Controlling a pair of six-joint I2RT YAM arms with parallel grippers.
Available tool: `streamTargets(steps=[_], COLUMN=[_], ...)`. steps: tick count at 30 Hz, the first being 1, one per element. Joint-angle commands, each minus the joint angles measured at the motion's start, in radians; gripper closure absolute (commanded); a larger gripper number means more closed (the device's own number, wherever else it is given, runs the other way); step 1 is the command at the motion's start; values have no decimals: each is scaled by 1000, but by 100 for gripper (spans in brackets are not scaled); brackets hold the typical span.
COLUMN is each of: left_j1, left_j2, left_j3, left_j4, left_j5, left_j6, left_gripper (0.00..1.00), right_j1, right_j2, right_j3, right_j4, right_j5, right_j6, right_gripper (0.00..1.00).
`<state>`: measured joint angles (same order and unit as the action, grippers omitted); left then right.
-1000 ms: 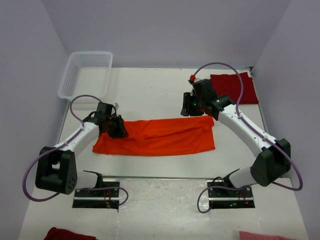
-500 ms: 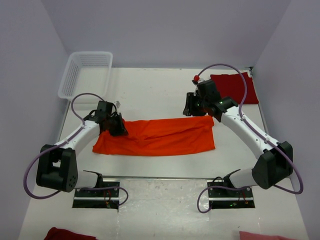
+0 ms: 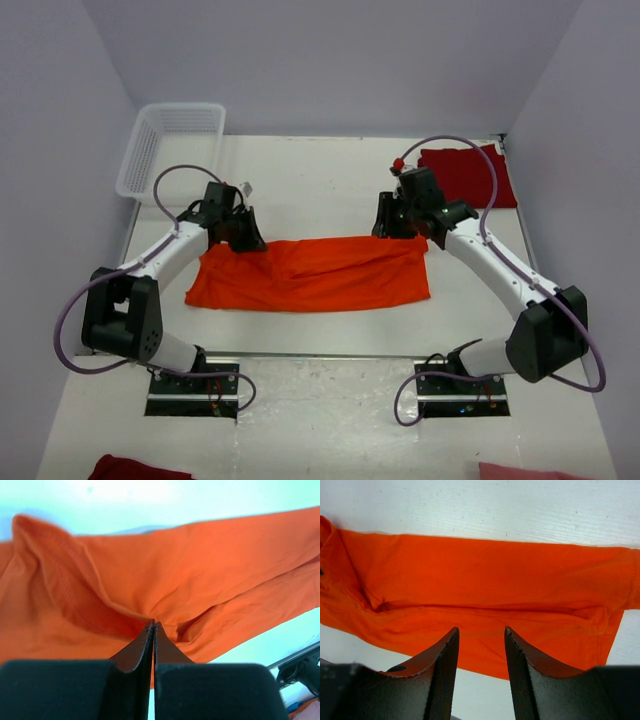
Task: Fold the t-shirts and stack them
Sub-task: Fold the other side of the tshirt into a rectangle
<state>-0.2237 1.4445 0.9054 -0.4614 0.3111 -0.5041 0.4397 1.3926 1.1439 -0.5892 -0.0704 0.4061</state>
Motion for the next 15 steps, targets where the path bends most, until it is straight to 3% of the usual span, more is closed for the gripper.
streamTargets(steps=[1, 9, 15], left_j1=[-41, -127, -189], left_j2=[48, 237, 257], left_j3=[92, 242, 283], left_j4=[36, 40, 27], left_j5=[22, 26, -41], left_j6=[15, 10, 22], left_gripper=[100, 100, 100], right_j1=[-12, -36, -48], right_j2=[-46, -63, -58], right_j3=[-9, -41, -67], right_j4=[32, 40, 63], right_j5=[1, -2, -38], right_j6=[-18, -33, -32], right_gripper=[57, 57, 57])
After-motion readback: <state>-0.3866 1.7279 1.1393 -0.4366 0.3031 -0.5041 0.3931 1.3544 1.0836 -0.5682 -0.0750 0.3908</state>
